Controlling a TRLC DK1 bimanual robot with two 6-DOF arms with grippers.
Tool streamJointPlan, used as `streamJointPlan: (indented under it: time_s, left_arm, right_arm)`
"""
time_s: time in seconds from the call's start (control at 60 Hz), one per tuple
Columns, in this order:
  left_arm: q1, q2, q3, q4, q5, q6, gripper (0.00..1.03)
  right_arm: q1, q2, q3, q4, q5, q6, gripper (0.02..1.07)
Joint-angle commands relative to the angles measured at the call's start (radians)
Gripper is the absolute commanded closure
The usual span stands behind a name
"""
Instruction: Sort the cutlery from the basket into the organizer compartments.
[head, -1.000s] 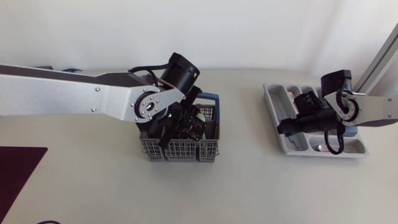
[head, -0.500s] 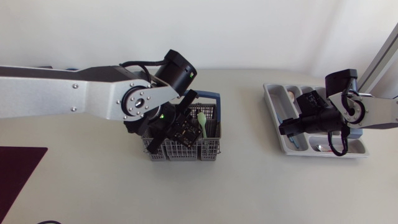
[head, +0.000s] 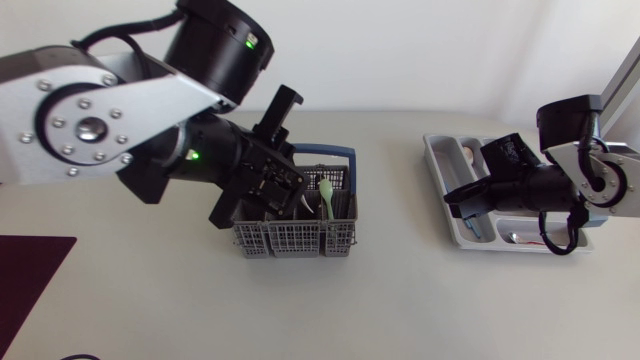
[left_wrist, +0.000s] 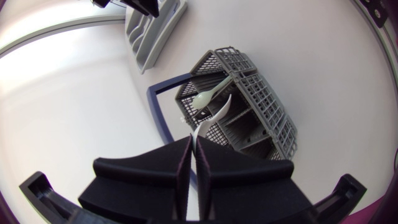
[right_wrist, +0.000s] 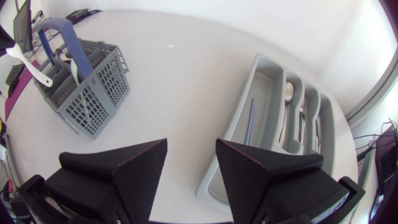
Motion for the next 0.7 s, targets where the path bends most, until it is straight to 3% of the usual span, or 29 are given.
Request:
streamJointPlan:
  time_s: [0.0,0.35,0.683]
  left_arm:
    - [-0.017,-0.056,0.055,-0.018,-0.014,-0.009,1.00]
    - [-0.079,-0.055,0.139,-0.064,-0.014,-0.417,1.00]
    - [-0.152,0.111,0.277,-0.105,-0.005,-0.874,1.00]
  right_arm:
    - [0.019,-0.068,-0.037,-0.029,-0.025,-0.013,0.49]
    - [0.169,-0.374,-0.112,-0.055,-0.059,-0.064,0.49]
    - [0.325,-0.544,-0.175,-0.052,-0.020,-0.134,0.49]
